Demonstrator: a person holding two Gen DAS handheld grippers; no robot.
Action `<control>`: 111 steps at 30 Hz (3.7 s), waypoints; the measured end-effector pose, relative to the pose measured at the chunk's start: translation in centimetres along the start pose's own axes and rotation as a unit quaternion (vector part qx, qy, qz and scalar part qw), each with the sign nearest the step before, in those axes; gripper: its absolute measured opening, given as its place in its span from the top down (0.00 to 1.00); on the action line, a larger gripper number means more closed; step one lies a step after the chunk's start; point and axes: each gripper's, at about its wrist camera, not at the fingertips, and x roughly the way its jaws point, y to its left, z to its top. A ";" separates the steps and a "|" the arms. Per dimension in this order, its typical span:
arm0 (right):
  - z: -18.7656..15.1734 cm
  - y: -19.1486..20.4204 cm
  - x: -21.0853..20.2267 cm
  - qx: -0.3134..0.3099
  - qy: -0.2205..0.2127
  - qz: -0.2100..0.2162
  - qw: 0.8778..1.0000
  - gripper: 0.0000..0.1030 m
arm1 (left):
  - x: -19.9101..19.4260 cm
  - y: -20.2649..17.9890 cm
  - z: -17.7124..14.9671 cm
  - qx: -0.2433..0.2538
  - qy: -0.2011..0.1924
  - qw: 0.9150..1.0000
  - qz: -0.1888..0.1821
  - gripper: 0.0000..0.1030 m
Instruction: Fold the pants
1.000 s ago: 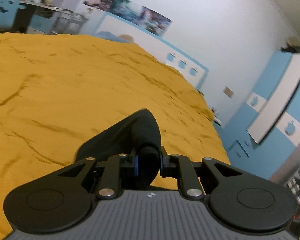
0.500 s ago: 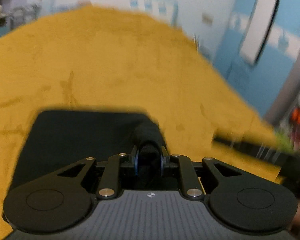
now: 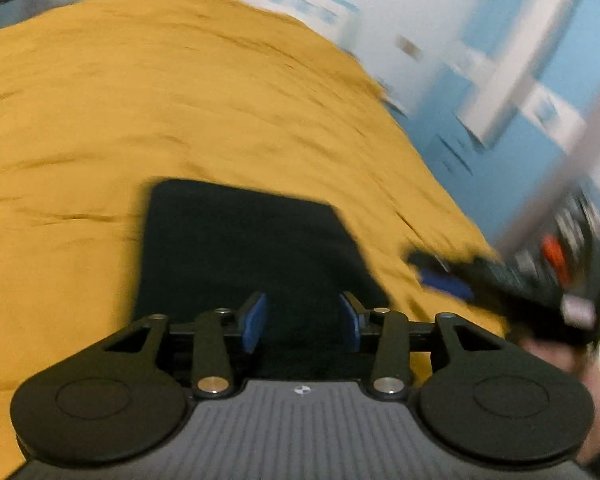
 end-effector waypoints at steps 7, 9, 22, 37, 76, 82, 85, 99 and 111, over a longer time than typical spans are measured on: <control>-1.7 1.8 2.1 0.015 0.054 0.040 0.998 0.46 | -0.1 7.8 0.7 -0.125 0.007 0.990 0.060 0.48; -2.2 2.1 2.6 0.012 0.063 0.034 0.997 0.53 | 0.6 8.5 -0.1 -0.134 0.017 0.990 0.050 0.48; -3.1 0.2 0.9 0.041 0.081 0.027 0.995 0.93 | 2.7 5.0 -0.1 -0.077 0.021 0.996 0.032 0.43; -4.8 8.5 0.2 -0.254 -0.031 -0.027 0.966 0.73 | 3.0 4.6 -0.7 -0.057 0.036 0.997 0.048 0.41; -0.6 -1.7 4.8 0.080 0.099 0.063 0.990 0.47 | 5.3 10.6 3.7 -0.095 0.110 0.988 -0.060 0.31; -0.8 -2.4 7.4 0.086 0.131 0.066 0.986 0.42 | 8.3 11.9 3.8 -0.119 0.137 0.978 -0.105 0.29; -0.8 -2.3 8.8 0.080 0.148 0.074 0.983 0.35 | 9.8 12.6 3.7 -0.140 0.149 0.970 -0.129 0.27; -1.1 -0.8 12.9 0.037 0.191 0.102 0.976 0.22 | 13.3 12.7 3.8 -0.139 0.173 0.954 -0.203 0.17; -0.8 1.3 13.3 -0.002 0.182 0.119 0.976 0.52 | 13.3 11.5 3.6 -0.101 0.170 0.959 -0.204 0.29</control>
